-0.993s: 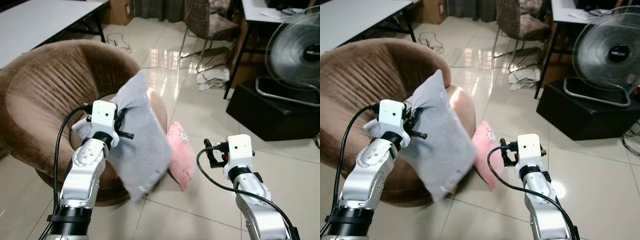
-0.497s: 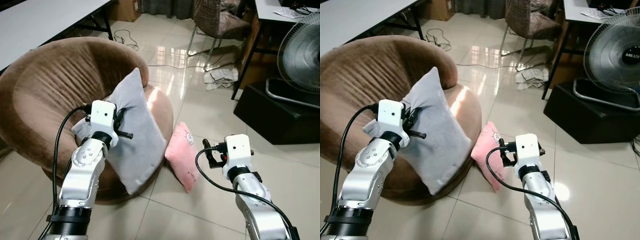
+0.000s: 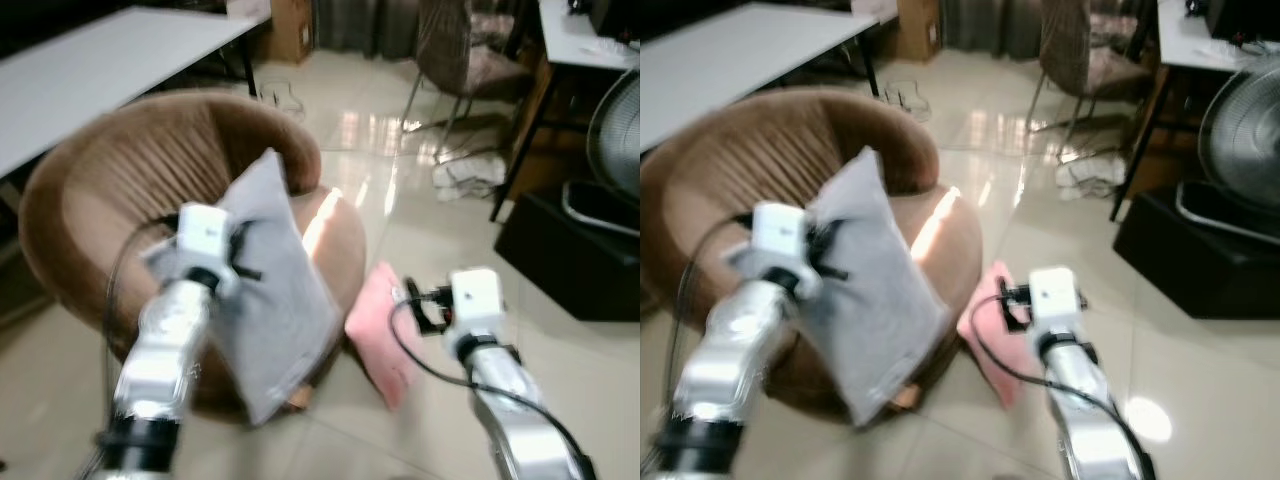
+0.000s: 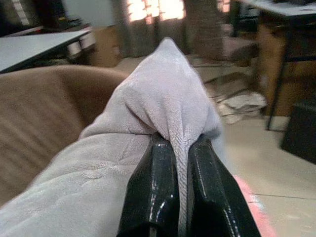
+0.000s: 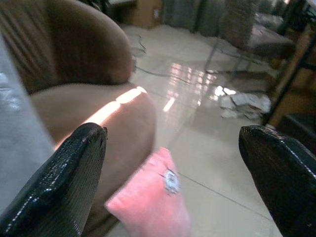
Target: Move the pillow to the sofa from floor
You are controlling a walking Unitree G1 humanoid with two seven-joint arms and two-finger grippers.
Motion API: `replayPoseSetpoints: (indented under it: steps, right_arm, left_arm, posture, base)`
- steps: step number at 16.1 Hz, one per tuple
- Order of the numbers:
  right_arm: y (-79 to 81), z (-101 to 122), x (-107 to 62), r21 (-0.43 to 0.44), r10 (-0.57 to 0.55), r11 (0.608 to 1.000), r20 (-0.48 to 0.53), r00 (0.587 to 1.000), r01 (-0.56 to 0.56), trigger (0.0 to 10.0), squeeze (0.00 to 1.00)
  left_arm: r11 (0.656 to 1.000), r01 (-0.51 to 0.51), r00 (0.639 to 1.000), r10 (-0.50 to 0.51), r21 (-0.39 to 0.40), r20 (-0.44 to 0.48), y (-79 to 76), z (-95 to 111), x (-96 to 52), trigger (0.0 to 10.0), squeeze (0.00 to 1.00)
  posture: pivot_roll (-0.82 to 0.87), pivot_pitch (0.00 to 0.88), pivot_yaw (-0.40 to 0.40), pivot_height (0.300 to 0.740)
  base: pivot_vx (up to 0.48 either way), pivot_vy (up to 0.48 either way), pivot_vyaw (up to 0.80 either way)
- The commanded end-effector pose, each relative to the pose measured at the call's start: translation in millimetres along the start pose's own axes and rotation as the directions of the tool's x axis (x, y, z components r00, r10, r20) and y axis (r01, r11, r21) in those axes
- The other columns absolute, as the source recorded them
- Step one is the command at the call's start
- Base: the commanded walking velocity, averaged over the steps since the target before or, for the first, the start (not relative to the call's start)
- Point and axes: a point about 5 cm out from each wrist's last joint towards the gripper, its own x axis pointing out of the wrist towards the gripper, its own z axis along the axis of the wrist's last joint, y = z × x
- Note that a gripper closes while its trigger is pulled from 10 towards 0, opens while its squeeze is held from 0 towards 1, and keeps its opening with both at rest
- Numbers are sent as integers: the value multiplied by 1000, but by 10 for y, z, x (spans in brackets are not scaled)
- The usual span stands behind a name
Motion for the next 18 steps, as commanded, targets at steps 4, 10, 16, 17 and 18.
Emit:
replayPoseSetpoints:
  steps: [4,10,16,17,18]
  right_arm:
    - [38,89,22,13,6,1000,38,999,-7,10000,0]
    - [47,79,18,14,5,1000,35,999,-5,10000,0]
    - [77,81,19,-21,23,1000,38,999,-23,10000,0]
    - [74,66,15,4,15,1000,33,999,-15,10000,0]
    - [61,53,12,21,8,1000,28,1000,-9,10000,0]
  left_arm:
    - [999,-20,997,18,29,72,99,156,2,10000,0]
    - [999,-15,997,13,34,71,105,152,1,10000,0]
    - [999,-12,998,9,41,69,115,156,6,10000,0]
    - [998,-10,998,6,58,62,112,154,11,10000,0]
    - [996,13,999,-17,89,46,89,151,16,10000,0]
  posture:
    - [-80,2,74,740]
    - [-79,8,80,740]
    - [-75,16,85,740]
    - [-73,17,85,740]
    - [-71,20,85,740]
  base:
    - [418,0,0]
    - [419,0,0]
    - [418,0,511]
    - [304,0,0]
    - [0,0,0]
